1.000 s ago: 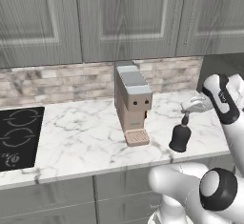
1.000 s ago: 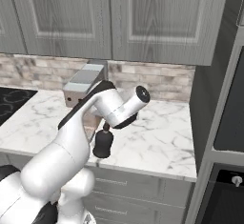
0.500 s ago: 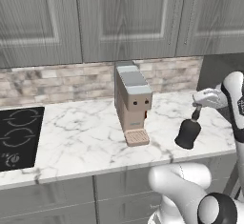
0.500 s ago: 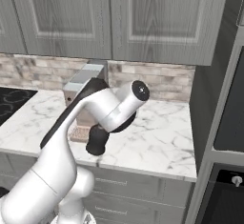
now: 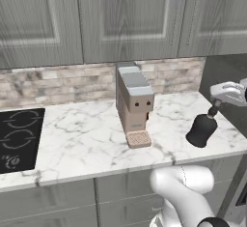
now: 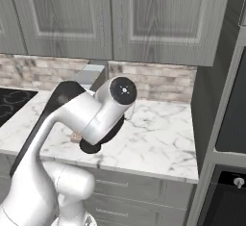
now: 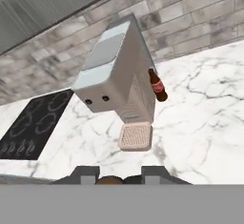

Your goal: Move the drinks to the dining counter.

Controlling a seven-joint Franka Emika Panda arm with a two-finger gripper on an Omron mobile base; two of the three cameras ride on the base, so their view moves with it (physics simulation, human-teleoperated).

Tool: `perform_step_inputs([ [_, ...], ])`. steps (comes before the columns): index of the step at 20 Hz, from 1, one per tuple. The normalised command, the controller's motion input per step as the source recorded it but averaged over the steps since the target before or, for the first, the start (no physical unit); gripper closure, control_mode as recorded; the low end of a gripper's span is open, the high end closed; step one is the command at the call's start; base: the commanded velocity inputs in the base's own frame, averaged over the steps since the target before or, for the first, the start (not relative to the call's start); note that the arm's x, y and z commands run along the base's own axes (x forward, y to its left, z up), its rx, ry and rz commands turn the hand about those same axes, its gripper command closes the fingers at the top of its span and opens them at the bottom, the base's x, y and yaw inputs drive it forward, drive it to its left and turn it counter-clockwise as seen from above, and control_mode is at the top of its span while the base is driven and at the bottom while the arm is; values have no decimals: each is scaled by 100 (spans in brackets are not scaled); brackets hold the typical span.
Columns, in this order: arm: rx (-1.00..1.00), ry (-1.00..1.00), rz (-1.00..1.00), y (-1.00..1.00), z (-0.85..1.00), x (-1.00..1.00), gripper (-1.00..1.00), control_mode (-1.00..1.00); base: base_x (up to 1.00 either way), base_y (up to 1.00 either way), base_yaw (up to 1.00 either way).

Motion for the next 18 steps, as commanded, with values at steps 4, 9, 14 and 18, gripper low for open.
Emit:
perform_step_inputs([
  [4,-7,-10,-22,0,46,-64,100,-100,0,0,0],
  [9,-11,-3,-20,0,42,-47,100,-100,0,0,0],
  [14,-15,-4,-11,1,39,-29,100,-100,0,0,0],
  [18,-12,-11,2,9,28,-22,100,-100,0,0,0],
])
